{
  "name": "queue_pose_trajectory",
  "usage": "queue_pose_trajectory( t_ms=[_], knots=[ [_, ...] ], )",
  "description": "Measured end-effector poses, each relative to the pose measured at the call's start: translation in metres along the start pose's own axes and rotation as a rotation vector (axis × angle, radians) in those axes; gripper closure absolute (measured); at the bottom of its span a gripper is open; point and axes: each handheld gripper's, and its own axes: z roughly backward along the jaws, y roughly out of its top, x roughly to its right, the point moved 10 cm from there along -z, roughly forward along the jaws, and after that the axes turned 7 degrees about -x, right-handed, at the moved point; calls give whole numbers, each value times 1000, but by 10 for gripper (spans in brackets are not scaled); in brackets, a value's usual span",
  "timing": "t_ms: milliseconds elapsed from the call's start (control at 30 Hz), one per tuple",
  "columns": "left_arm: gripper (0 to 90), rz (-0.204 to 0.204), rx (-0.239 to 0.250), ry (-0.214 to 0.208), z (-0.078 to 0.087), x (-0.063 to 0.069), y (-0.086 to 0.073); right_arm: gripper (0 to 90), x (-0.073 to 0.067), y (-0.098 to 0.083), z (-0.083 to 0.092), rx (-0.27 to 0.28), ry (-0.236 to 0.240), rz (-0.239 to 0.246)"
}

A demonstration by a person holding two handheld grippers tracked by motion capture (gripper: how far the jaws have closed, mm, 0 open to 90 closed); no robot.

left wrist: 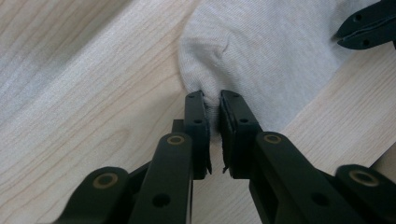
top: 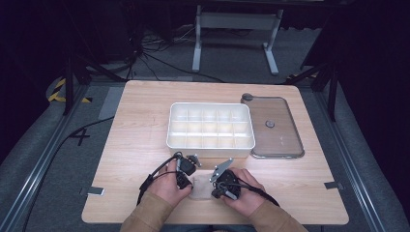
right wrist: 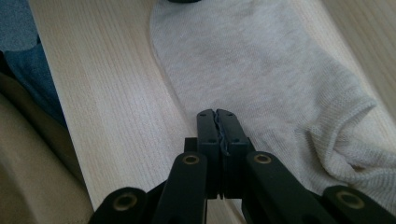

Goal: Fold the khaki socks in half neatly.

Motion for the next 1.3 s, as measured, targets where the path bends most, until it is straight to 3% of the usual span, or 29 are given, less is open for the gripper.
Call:
queue_pose_trajectory(
  t_ms=[233,633,733,800,900,1000,1100,1233,1300],
  knots=[
    [841,-7,26,-40,5,1,0,893,0,0,0,3,-11,-1],
    [841,-61,138,-70,41,12,7,893,0,-2,0,37,-1,-19],
    [841,-75,135,-72,44,14,8,888,1,-2,1,50,0,-20],
    [841,-75,126,-72,45,14,7,875,4,-1,9,86,-14,7],
    [841,-79,123,-70,48,14,8,881,10,-3,18,108,-22,-14],
    [841,-88,117,-71,51,14,9,889,29,-18,30,109,-50,-95],
    [841,-95,110,-65,52,13,10,889,45,-35,31,82,-69,-169],
    [841,-112,103,-65,54,15,11,882,51,-43,28,61,-65,-196],
    [841,-114,108,-65,54,15,13,884,52,-44,23,66,-44,-180]
  ],
)
